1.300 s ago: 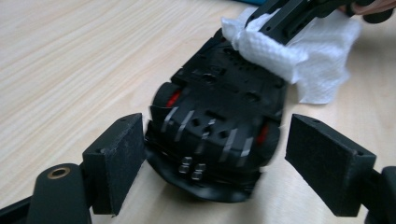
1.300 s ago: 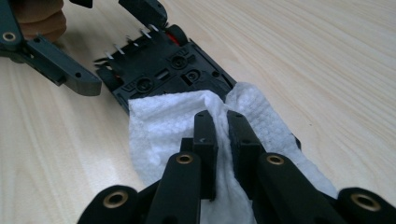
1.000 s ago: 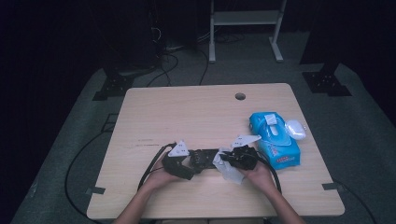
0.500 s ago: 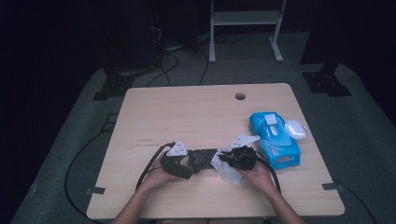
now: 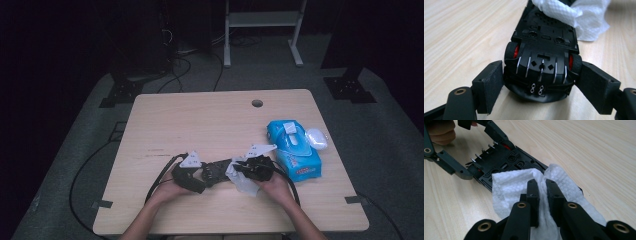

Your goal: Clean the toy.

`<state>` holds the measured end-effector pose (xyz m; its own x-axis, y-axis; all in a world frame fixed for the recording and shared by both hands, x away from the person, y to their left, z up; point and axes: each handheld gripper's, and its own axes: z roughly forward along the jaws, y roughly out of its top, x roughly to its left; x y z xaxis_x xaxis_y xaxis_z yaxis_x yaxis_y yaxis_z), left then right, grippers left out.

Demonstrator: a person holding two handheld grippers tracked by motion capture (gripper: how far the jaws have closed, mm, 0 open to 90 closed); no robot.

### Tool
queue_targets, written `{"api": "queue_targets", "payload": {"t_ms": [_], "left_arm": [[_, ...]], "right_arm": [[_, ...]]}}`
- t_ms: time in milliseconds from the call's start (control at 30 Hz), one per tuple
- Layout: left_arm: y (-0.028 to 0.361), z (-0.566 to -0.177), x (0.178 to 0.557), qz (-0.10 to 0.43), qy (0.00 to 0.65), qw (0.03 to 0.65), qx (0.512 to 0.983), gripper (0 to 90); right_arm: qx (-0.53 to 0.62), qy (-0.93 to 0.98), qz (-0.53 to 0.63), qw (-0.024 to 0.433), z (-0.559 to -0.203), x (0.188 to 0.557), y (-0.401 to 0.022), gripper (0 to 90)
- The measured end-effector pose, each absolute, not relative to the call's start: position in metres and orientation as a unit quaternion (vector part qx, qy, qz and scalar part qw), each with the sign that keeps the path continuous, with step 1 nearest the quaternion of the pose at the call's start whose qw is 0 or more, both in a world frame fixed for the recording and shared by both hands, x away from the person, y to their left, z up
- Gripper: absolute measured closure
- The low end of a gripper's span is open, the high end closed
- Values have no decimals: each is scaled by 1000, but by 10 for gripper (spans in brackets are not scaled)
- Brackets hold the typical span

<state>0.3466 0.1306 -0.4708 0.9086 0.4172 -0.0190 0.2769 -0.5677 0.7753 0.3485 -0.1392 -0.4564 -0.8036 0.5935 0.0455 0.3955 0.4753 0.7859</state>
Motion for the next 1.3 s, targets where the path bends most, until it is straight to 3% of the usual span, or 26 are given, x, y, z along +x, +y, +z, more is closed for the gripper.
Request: {"api": "queue_targets", "payload": {"t_ms": [167,267,533,867,1067,1300], "left_arm": [[124,-474,352,98,207,414,881,142],[123,-474,351,87,197,413,885,188],[122,-474,350,91,191,409,888,185],[116,-476,340,107,165,389,900,245],[118,-472,338,109,168,408,891,247],[115,-474,336,115,163,402,894,247]], "right_arm": [[286,853,421,115,-457,348,-138,812],[283,853,422,118,-457,347,-137,812],[275,853,429,110,-457,344,-131,815],[224,858,456,74,-457,326,-91,817],[249,855,440,114,-454,330,-109,820],[246,846,467,76,-457,323,-103,821]]}}
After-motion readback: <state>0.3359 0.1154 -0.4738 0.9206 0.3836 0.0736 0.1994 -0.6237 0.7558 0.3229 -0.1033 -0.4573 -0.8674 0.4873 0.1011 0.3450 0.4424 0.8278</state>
